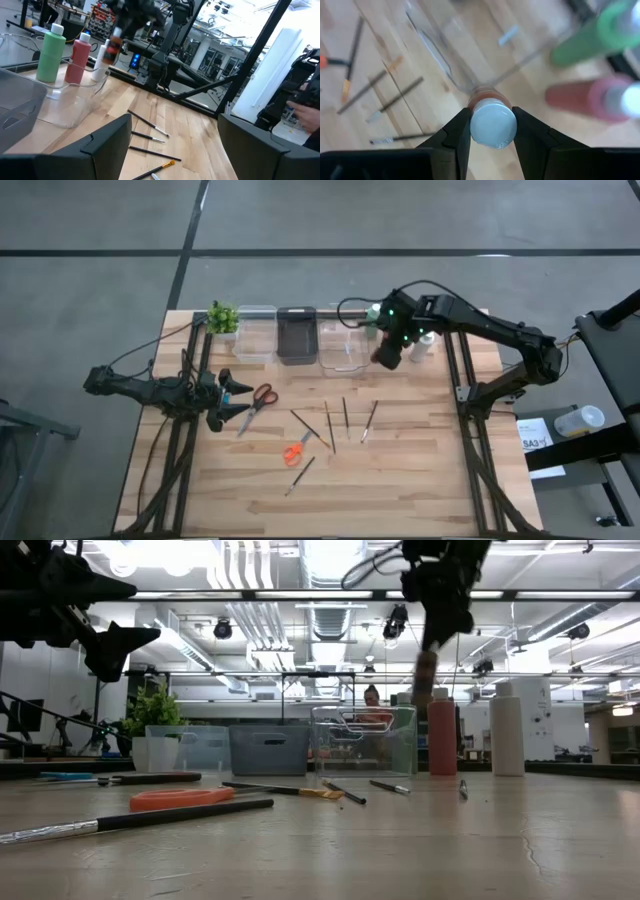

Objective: Pick & Place Paint Supplies
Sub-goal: Put the brown paint bottle into the right transparent bin, then put the green paint bottle into the right transparent bin

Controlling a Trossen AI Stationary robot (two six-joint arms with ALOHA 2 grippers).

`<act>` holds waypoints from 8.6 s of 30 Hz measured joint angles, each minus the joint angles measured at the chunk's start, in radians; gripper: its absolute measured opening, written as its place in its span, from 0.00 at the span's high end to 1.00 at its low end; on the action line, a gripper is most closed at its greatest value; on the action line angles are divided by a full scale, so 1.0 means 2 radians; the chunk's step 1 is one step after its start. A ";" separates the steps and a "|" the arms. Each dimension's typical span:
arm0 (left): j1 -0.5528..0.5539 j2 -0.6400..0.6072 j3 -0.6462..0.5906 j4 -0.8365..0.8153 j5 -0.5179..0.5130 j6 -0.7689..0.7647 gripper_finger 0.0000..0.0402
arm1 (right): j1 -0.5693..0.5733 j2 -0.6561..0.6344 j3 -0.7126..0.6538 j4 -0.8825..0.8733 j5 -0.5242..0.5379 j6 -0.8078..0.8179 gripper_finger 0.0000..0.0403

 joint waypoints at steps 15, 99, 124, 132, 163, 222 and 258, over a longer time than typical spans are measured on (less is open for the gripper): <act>0.000 0.000 0.000 0.000 0.000 0.000 0.25 | -0.028 0.223 0.284 -0.039 0.001 -0.009 0.72; 0.000 0.000 0.000 0.000 0.000 0.000 0.25 | -0.073 0.420 0.459 -0.055 0.019 -0.021 0.48; 0.000 0.000 0.000 0.000 0.000 0.000 0.25 | -0.127 0.333 0.445 -0.200 0.098 -0.029 0.34; 0.000 0.000 0.000 0.000 0.000 0.000 0.25 | -0.133 0.289 0.356 -0.171 0.101 -0.032 0.35; 0.000 0.000 0.000 0.000 0.000 0.000 0.25 | -0.152 0.185 0.097 0.074 0.058 -0.021 0.39; 0.000 0.000 0.000 0.000 0.000 0.000 0.25 | -0.128 0.184 0.312 -0.024 0.062 -0.051 0.72; 0.000 0.000 0.000 0.000 0.000 0.000 0.25 | -0.106 0.317 0.292 0.016 0.054 -0.071 0.71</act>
